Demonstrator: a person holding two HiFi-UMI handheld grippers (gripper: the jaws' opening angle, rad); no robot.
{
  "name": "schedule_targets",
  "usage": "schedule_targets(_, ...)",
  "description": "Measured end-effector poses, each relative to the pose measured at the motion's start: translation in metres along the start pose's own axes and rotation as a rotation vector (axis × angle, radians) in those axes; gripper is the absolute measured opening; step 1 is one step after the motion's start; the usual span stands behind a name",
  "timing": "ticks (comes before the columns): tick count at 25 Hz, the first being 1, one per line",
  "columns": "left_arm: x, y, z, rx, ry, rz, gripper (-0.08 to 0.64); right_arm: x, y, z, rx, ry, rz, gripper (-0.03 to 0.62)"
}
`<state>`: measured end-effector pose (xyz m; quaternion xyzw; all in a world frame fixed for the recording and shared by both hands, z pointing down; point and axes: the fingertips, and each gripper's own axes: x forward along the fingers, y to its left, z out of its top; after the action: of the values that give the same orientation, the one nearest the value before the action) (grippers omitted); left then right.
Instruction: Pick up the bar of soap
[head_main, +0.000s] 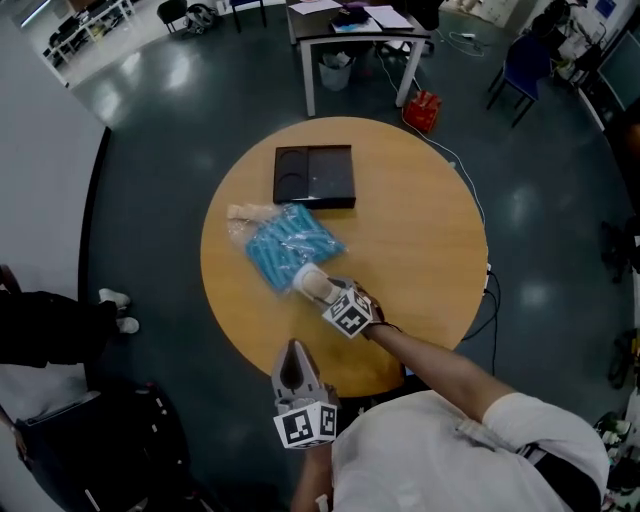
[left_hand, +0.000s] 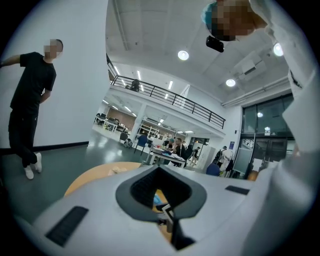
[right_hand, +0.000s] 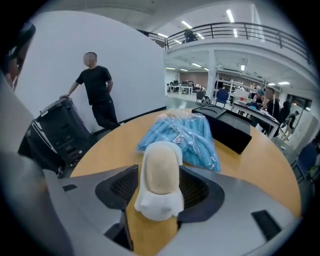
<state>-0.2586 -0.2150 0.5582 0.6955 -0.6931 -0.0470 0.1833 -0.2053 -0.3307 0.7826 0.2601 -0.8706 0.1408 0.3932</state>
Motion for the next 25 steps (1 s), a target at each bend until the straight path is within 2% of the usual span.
schedule_targets(10, -0.002, 0.027, -0.011, -0.013, 0.024, 0.047, 0.005, 0.04, -0.004, -0.014, -0.068, 0.114, -0.02, 0.273)
schedule_targets(18, -0.003, 0.03, -0.01, -0.037, 0.033, 0.082, 0.005, 0.041, -0.009, -0.016, -0.108, 0.112, -0.053, 0.259)
schedule_targets(22, -0.006, 0.026, -0.011, -0.022, 0.028, 0.071, 0.005, 0.027, -0.007, -0.004, -0.108, 0.054, -0.065, 0.259)
schedule_targets(25, -0.005, 0.023, -0.009, -0.021, 0.022, 0.066, 0.005, -0.007, -0.004, 0.021, -0.118, -0.058, -0.067, 0.259)
